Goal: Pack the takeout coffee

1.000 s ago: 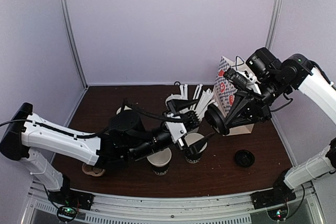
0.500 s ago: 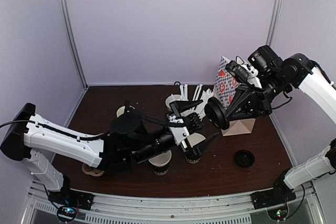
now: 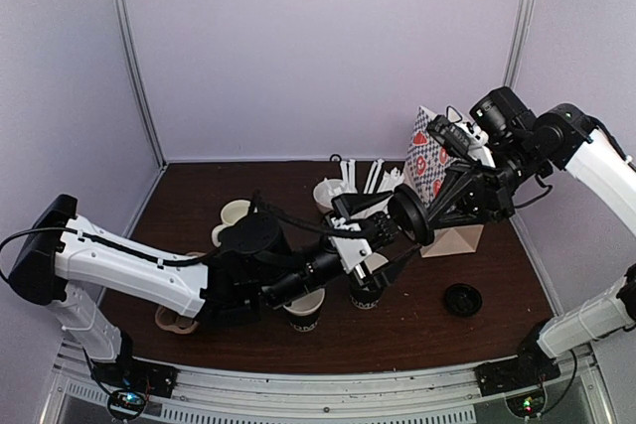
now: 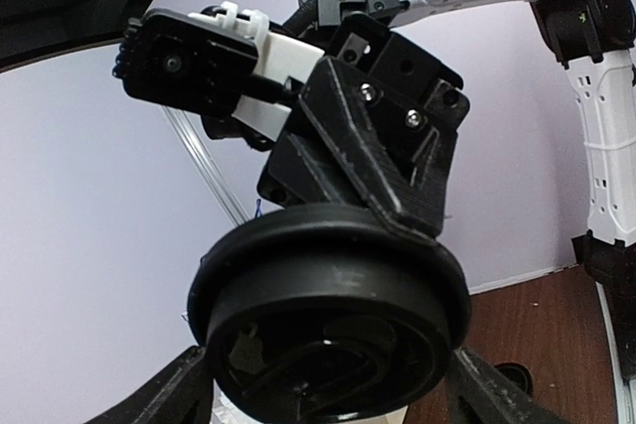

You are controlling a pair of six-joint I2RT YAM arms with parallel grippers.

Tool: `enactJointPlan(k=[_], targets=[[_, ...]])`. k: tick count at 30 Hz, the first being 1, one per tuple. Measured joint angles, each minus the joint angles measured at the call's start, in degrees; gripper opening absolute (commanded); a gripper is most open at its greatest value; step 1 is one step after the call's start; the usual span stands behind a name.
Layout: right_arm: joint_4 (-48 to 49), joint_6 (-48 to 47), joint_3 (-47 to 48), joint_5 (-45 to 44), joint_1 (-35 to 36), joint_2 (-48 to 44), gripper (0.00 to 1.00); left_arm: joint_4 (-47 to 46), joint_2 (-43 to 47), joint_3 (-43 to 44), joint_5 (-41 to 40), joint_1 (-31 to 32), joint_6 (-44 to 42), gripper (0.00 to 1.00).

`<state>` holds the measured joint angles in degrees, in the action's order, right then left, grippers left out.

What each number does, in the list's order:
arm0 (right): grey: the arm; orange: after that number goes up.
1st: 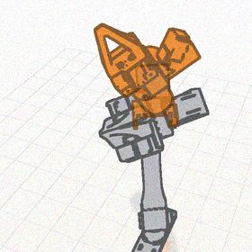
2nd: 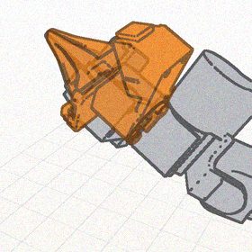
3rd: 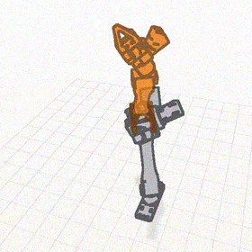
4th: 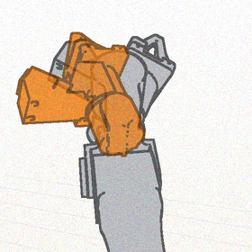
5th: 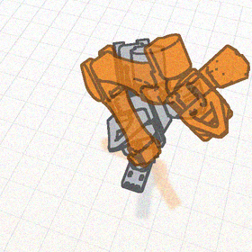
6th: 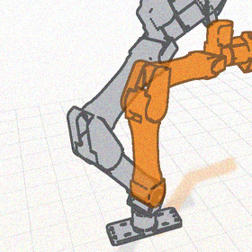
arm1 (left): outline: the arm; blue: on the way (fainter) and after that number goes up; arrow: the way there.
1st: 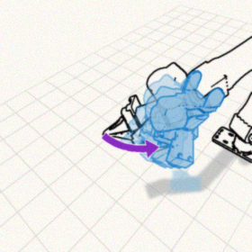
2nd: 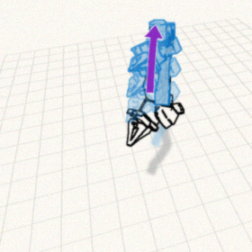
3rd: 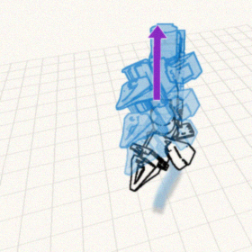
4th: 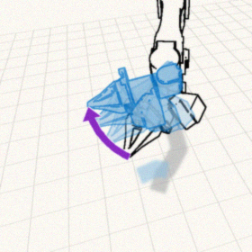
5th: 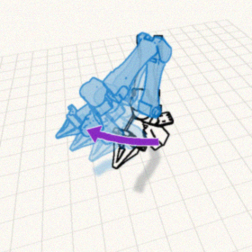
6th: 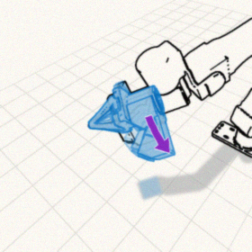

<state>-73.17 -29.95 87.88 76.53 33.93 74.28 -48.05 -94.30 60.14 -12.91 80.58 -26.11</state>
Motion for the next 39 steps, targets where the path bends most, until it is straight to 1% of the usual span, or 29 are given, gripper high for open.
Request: enactJointPlan(k=[3,9,10,11,12,14,16,18,20,21,23,24,27,31,33,35,39], targets=[[0.59,0.22,-0.39,0.02,-0.02,-0.04,0.10,-0.24,0.00,0.31,-0.24,0.02,0.04,0.83],[1.60,0.83,-0.94,0.24,-0.09,-0.24,0.11,-0.42,0.00,0.31,-1.07,0.02,0.20,0.79],[2.05,1.07,-1.14,0.28,-0.17,-0.44,0.14,-0.42,-0.02,0.31,-1.29,0.07,0.28,0.78],[2.08,1.14,-1.18,0.28,-0.17,-0.48,0.21,-0.42,-0.02,0.31,-1.38,0.07,0.33,0.77],[2.25,1.36,-1.27,0.28,-0.22,-0.61,0.30,-0.42,-0.02,0.31,-1.64,0.11,0.39,0.77],[2.49,1.57,-1.42,0.17,-0.44,-0.96,0.41,-0.42,-0.02,0.31,-2.36,0.11,0.59,0.76],[2.38,1.75,-1.57,-0.37,-1.40,-1.53,0.50,0.20,0.09,0.31,-3.10,0.11,1.09,0.76],[2.10,1.11,-1.64,-1.60,-3.58,-2.40,0.54,3.69,1.20,0.31,-4.44,0.11,2.75,0.76],[1.73,0.02,-1.97,-3.21,-6.34,-3.74,0.56,10.45,4.13,0.31,-5.40,0.11,5.05,0.77],[1.55,-0.66,-2.43,-4.07,-7.45,-4.55,0.57,15.39,6.62,0.46,-5.95,0.11,6.36,0.77],[1.38,-1.70,-3.69,-6.43,-8.70,-6.10,0.61,24.94,11.13,2.05,-7.34,0.11,8.96,0.77],[1.36,-2.05,-4.52,-7.76,-8.85,-6.75,0.63,31.71,13.46,4.33,-8.26,0.07,10.56,0.77],[1.77,-3.43,-7.32,-12.72,-8.83,-7.65,0.64,48.26,18.82,11.17,-10.93,-0.26,15.04,0.80],[4.44,-4.44,-11.85,-20.46,-8.09,-7.45,0.64,67.49,24.24,16.87,-13.35,-1.49,21.11,0.81],[5.35,-4.70,-12.98,-23.80,-6.54,-6.93,0.64,77.50,24.92,19.30,-13.73,-2.43,24.52,0.80],[6.16,-4.98,-13.35,-27.34,-3.85,-6.27,0.64,85.55,24.13,21.07,-13.68,-3.19,27.30,0.79],[7.67,-5.81,-13.49,-33.05,1.68,-5.03,0.63,97.29,21.07,22.16,-12.22,-3.72,30.88,0.80]])
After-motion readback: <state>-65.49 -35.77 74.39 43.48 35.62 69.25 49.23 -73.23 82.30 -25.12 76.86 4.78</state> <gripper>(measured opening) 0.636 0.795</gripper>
